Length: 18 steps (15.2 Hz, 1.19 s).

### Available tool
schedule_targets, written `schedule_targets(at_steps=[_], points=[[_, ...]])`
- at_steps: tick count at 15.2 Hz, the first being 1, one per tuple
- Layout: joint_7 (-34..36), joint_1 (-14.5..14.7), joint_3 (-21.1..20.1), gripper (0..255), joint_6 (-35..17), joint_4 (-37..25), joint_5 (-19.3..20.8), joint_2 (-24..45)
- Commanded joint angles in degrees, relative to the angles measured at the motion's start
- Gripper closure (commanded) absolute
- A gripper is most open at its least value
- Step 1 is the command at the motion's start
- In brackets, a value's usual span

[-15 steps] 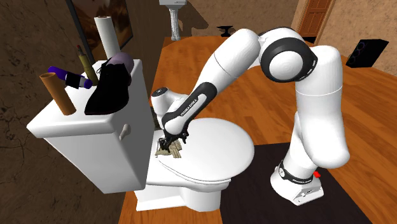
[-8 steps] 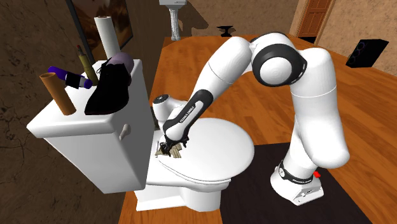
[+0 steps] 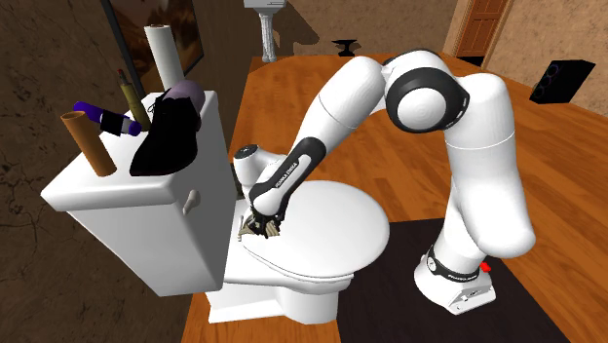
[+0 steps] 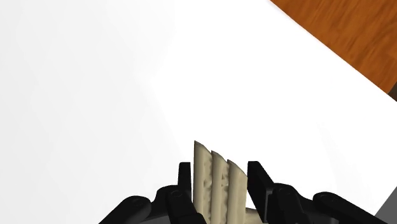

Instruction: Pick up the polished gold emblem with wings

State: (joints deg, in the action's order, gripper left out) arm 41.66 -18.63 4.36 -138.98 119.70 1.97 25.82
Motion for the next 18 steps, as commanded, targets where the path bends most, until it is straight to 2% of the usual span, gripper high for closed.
schedule_targets(at_steps=[1, 18], points=[[0.0, 0.0, 0.0, 255, -0.2, -0.1, 0.0, 0.3], [-0.1, 0.3, 0.3, 255, 9.3, -0.6, 0.5, -8.7]])
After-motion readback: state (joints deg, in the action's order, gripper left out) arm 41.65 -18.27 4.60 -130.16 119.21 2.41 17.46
